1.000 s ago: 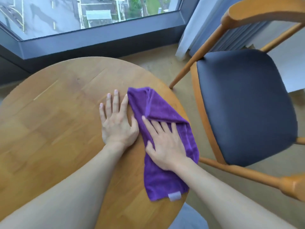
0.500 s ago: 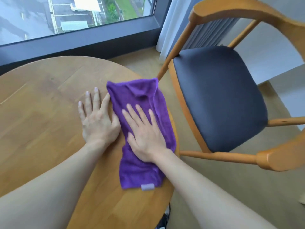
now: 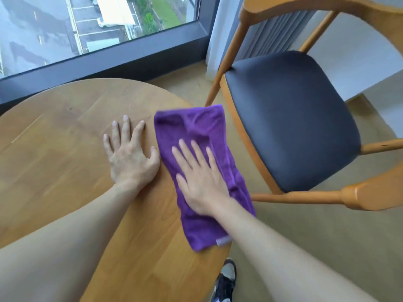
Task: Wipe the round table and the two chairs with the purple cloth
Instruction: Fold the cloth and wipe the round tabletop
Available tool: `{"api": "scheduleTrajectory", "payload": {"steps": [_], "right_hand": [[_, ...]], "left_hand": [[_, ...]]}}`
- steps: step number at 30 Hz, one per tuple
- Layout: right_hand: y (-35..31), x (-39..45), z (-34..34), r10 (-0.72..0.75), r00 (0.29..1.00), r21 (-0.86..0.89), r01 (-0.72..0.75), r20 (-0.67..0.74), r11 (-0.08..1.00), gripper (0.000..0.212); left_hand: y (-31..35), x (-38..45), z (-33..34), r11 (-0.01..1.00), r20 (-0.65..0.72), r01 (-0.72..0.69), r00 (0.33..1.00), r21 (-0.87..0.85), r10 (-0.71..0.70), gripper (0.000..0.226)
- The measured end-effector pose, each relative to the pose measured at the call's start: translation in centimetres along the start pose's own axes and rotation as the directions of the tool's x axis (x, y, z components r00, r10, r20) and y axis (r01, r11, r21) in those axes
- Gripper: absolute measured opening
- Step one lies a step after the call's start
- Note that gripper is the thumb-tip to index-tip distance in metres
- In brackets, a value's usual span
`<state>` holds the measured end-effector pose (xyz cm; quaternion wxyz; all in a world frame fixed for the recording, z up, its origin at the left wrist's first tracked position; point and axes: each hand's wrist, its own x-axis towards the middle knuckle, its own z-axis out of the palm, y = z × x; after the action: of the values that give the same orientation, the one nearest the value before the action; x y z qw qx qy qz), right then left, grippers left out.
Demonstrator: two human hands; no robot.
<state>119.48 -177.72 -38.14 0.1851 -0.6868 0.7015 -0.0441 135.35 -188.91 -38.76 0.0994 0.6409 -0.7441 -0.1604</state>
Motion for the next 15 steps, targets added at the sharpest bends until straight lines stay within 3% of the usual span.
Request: {"api": "scheduleTrajectory", "payload": {"steps": [2, 5, 10, 12, 15], "right_hand": [[0.2, -3.7, 0.5, 0.002, 1.000, -0.011, -0.002, 0.026, 1.000, 0.063], [-0.2, -7.0, 1.2, 0.122, 0.992, -0.019, -0.122, 0.026, 0.992, 0.058], [-3.2, -12.3, 1.9, 0.246, 0.968, 0.024, -0.248, 0.048, 0.969, 0.065], [-2.6, -11.6, 0.9, 0.201, 0.978, 0.007, -0.201, 0.053, 0.980, 0.065], [-0.8, -3.5, -0.4, 0.184, 0.983, -0.051, -0.184, -0.010, 0.982, 0.064]], "left_hand": [[0.0, 0.1, -0.2, 1.000, 0.012, -0.008, 1.000, -0.012, 0.008, 0.068], [0.0, -1.9, -0.3, 0.993, 0.010, -0.092, 0.996, -0.071, 0.093, 0.066], [1.4, -12.1, 0.8, 0.978, 0.095, -0.210, 0.973, -0.006, 0.210, 0.073], [1.4, -12.7, 1.1, 0.974, 0.109, -0.223, 0.970, 0.029, 0.219, 0.074], [1.3, -11.6, 1.3, 0.969, 0.100, -0.230, 0.970, 0.088, 0.221, 0.077]]}}
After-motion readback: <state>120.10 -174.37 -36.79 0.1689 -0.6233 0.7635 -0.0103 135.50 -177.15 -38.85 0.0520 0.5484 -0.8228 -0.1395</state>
